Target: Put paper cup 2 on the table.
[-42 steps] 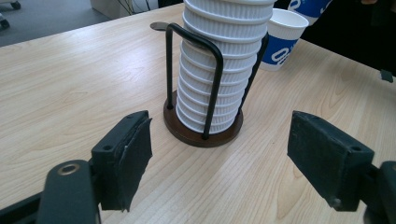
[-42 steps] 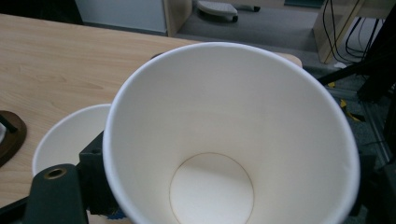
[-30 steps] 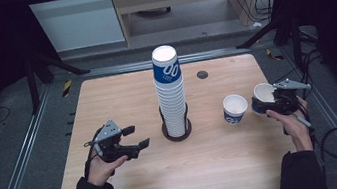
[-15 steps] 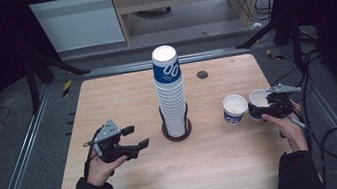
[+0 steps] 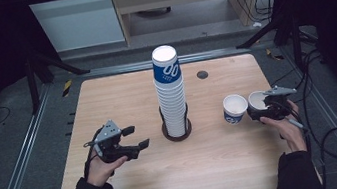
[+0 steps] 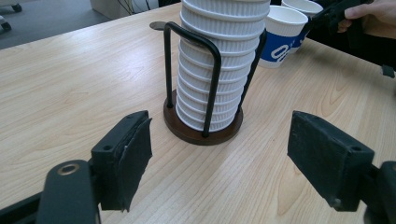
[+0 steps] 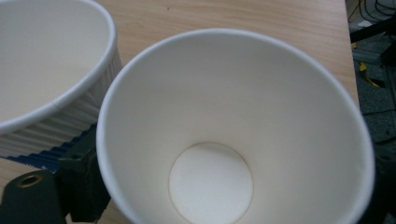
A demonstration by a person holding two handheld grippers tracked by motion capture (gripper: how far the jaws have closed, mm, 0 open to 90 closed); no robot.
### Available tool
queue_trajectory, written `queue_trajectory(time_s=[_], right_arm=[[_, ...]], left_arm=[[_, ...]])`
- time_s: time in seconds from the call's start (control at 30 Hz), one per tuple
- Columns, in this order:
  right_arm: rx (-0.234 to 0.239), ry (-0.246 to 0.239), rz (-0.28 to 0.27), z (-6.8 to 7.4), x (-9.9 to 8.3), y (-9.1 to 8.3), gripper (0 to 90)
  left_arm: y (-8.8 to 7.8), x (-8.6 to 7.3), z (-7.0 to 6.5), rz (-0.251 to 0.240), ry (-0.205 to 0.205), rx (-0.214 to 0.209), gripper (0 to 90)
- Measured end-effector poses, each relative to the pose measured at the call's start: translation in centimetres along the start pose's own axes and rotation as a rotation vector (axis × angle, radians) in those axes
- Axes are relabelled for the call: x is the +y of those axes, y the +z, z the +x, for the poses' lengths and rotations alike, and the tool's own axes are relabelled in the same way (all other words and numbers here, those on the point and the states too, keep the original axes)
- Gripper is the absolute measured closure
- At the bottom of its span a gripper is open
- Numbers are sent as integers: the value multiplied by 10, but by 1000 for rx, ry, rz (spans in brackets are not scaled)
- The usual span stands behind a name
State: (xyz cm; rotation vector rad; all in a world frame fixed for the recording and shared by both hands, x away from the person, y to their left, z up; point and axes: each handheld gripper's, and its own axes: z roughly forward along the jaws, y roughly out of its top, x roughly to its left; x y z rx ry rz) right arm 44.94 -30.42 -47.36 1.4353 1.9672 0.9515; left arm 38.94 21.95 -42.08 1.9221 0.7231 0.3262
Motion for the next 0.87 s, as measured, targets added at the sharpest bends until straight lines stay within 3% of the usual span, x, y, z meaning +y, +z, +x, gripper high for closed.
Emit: queue_trajectory(time_s=[0.13, 0.27, 0.37, 0.43, 0.87], right_arm=[[-12, -13, 34, 2, -2, 0, 51], [-35, -22, 18, 6, -7, -7, 62], [-46, -33, 41, 9, -10, -14, 53], [-36, -27, 35, 11, -12, -20, 55], [-63, -22, 48, 21, -23, -53, 50]], left_arm=[[-1, 0, 0, -2, 0, 1, 210], [-4, 1, 2, -10, -5, 7, 209], [-6, 1, 3, -8, -6, 11, 207], [-7, 1, 4, -8, -9, 15, 206], [-15, -7, 23, 12, -50, 89, 197]])
